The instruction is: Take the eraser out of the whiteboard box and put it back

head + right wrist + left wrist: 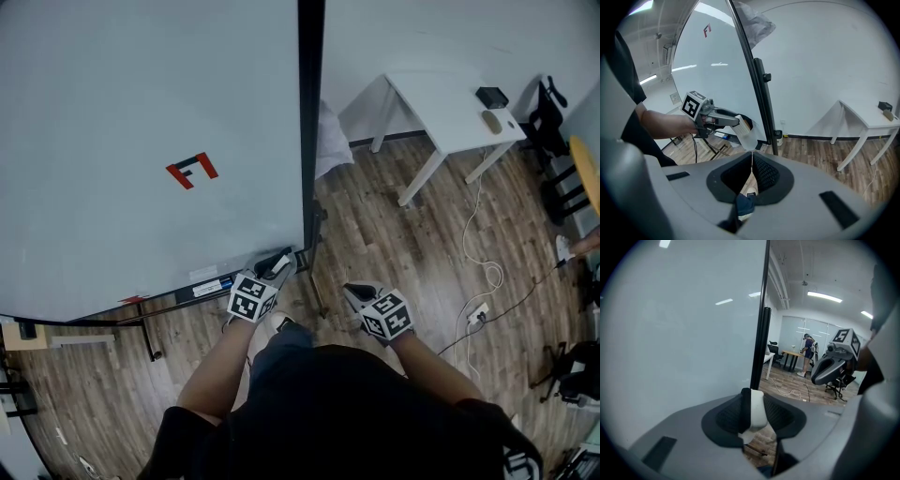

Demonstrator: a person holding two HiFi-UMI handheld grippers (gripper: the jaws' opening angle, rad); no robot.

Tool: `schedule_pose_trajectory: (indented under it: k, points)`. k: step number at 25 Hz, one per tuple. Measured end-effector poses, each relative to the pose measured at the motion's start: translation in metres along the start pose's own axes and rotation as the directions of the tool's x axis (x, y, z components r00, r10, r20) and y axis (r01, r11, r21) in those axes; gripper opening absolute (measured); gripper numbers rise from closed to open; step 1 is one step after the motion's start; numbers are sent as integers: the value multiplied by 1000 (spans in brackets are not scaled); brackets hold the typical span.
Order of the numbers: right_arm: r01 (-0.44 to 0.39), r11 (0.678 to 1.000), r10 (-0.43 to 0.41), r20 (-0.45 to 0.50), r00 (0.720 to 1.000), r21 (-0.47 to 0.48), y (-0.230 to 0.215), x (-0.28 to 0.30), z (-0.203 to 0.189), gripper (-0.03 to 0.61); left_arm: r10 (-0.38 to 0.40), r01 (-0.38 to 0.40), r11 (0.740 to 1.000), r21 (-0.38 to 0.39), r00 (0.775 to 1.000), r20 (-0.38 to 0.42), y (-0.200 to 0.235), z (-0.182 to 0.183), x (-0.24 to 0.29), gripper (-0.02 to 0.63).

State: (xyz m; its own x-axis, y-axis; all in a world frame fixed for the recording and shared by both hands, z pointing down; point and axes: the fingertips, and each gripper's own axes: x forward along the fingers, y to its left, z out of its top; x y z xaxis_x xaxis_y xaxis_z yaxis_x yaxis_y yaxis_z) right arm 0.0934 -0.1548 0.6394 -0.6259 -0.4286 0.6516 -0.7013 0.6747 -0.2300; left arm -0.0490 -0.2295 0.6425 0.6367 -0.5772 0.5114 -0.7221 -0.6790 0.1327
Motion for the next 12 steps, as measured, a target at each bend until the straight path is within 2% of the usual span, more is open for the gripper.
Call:
schedule_pose_trajectory:
  k: [12]
  points:
    - [5, 1000, -5, -10, 1000, 9, 4, 9, 0, 3, -13, 14, 1000, 9, 999, -49, 4, -16, 18, 150]
